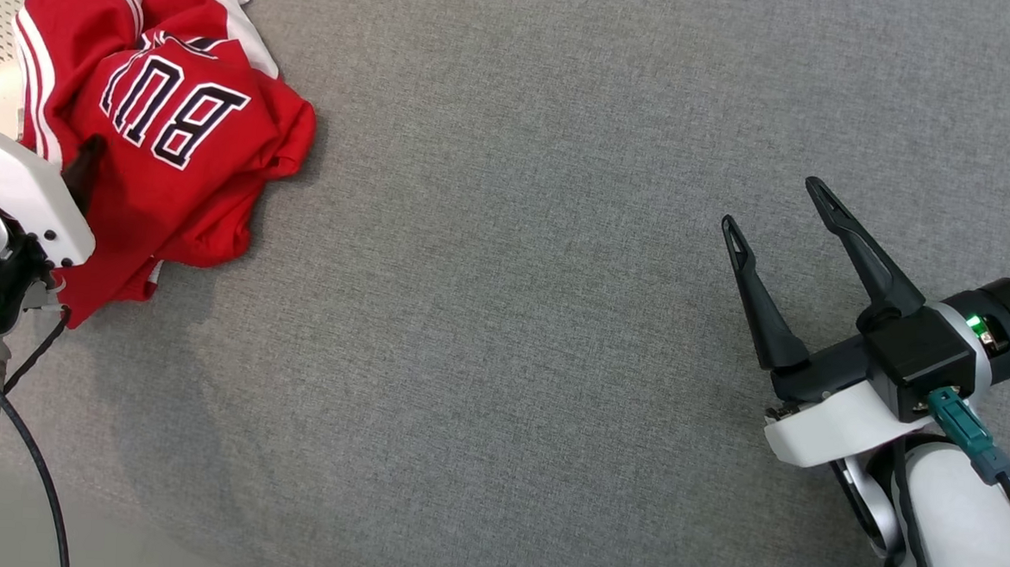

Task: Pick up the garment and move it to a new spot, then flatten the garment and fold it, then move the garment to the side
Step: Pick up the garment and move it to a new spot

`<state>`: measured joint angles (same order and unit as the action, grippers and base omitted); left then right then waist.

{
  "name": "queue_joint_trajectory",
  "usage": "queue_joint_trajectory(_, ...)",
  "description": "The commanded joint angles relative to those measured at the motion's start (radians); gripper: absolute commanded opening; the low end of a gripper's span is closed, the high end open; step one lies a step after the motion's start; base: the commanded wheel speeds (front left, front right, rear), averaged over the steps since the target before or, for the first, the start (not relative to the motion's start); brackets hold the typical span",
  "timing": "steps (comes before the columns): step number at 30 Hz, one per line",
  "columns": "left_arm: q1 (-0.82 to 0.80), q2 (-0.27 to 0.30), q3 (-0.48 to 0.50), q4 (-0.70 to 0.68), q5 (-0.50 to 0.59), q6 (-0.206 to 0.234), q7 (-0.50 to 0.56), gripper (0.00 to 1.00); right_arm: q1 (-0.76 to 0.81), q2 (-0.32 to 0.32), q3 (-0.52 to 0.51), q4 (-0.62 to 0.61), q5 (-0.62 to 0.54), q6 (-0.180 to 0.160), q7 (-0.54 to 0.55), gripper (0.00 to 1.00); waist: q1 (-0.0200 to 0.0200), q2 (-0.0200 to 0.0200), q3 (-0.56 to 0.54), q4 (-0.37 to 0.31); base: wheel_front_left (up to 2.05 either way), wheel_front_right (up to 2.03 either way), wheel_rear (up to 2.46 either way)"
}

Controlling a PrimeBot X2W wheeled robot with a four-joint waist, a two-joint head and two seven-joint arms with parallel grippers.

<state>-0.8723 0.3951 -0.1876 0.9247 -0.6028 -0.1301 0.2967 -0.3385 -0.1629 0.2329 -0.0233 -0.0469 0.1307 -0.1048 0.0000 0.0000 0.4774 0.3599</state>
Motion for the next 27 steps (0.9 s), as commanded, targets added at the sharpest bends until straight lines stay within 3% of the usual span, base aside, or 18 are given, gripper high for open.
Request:
queue_joint_trajectory(1,-0.020,0.004,-0.001,0.011,-0.008,0.000,-0.014,0.00,0.007,-0.001,-0.006,0.004,-0.007,0.000,-0.001,1.00,0.0000,0.0000,-0.005,0.001,0.00,0.00,0.00)
queue_joint_trajectory(8,-0.027,0.016,-0.003,0.024,-0.034,0.000,-0.078,0.00,0.015,0.014,-0.007,0.034,-0.004,0.000,-0.016,1.00,0.0000,0.0000,-0.043,0.004,0.00,0.00,0.00)
queue_joint_trajectory(14,-0.046,0.013,0.030,-0.007,-0.052,0.003,-0.243,0.00,0.014,0.031,-0.006,0.072,0.005,0.000,-0.038,1.00,0.0000,0.0000,-0.103,0.005,0.00,0.00,0.00)
queue_joint_trajectory(21,-0.065,0.022,0.028,-0.148,-0.035,0.001,-0.468,0.00,0.014,0.063,-0.007,0.130,0.018,0.000,-0.081,1.00,0.0000,0.0000,-0.198,-0.020,0.00,0.00,0.00)
queue_joint_trajectory(27,-0.041,0.006,0.013,-0.321,-0.014,0.002,-0.529,0.00,0.015,0.088,-0.023,0.172,0.044,0.000,-0.103,1.00,0.0000,0.0000,-0.265,-0.067,0.00,0.00,0.00)
